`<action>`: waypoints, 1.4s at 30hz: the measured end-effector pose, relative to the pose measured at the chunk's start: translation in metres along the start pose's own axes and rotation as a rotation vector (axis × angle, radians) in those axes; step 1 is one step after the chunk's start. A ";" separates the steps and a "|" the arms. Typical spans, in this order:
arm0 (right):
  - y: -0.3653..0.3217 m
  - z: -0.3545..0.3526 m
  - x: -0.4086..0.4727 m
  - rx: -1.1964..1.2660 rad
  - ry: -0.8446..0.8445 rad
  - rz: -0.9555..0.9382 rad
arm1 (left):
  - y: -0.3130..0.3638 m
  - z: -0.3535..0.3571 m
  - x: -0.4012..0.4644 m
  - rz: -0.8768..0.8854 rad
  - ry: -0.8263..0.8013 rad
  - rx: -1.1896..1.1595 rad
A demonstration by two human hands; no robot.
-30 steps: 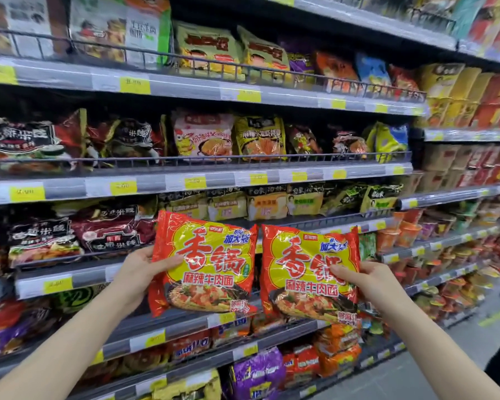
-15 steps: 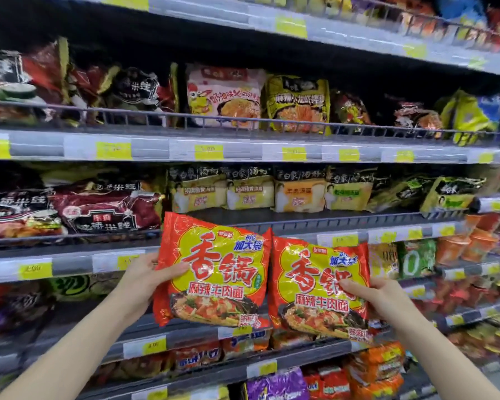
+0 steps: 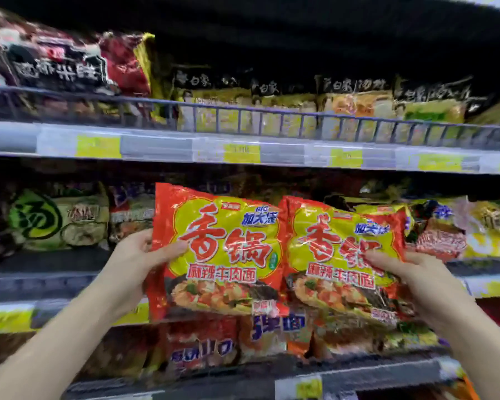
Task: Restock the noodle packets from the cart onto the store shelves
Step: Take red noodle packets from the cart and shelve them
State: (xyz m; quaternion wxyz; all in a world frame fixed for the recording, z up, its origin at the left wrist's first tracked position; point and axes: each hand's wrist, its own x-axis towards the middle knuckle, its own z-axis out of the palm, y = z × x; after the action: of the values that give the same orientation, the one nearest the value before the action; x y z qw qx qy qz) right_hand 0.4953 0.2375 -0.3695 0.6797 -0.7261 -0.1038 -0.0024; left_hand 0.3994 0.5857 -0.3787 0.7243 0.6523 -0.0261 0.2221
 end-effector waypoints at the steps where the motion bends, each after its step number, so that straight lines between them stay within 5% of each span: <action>1: 0.007 0.003 0.002 0.025 0.020 -0.039 | -0.005 -0.001 -0.001 0.027 -0.003 0.000; 10: 0.007 0.037 0.026 0.045 0.190 -0.284 | -0.028 -0.014 0.006 0.203 0.096 -0.013; 17: -0.023 0.078 0.074 -0.365 0.353 -0.337 | -0.023 -0.016 0.008 0.226 0.141 -0.020; 27: -0.010 0.100 0.109 -0.344 0.191 -0.140 | -0.021 -0.016 0.004 0.231 0.185 0.034; 42: -0.007 0.113 0.130 -0.855 0.160 -0.113 | -0.018 -0.014 0.007 0.250 0.221 0.052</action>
State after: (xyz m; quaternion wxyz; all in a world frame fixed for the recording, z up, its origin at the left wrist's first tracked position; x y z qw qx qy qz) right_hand 0.6055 0.3690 -0.3529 0.3227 -0.9329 -0.0799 -0.1387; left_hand 0.4092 0.5998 -0.3955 0.6722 0.6341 -0.0214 0.3815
